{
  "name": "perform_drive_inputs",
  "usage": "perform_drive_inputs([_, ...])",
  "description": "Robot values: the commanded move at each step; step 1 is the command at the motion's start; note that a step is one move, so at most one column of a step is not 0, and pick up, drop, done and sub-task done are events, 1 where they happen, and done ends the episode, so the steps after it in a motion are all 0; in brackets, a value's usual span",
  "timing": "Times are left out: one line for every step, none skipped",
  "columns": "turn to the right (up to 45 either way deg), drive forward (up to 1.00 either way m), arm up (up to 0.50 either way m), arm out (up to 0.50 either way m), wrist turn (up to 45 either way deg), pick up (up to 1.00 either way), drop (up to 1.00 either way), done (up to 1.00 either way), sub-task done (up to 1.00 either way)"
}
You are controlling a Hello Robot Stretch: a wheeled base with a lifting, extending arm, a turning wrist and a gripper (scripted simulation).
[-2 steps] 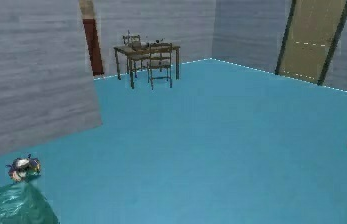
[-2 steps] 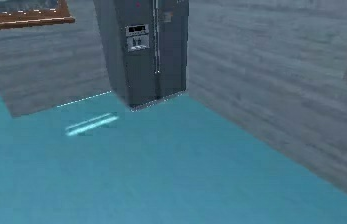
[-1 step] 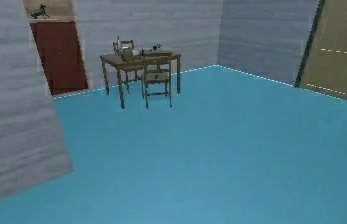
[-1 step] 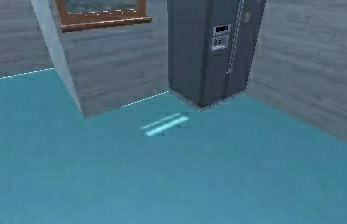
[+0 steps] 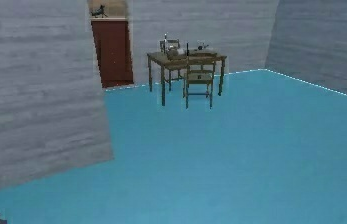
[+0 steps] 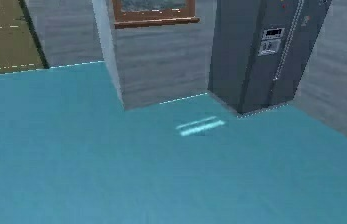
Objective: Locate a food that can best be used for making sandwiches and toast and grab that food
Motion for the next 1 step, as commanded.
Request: perform_drive_inputs([0.0,1.0,0.0,0.0,0.0,0.0,0.0,0.0,0.0])
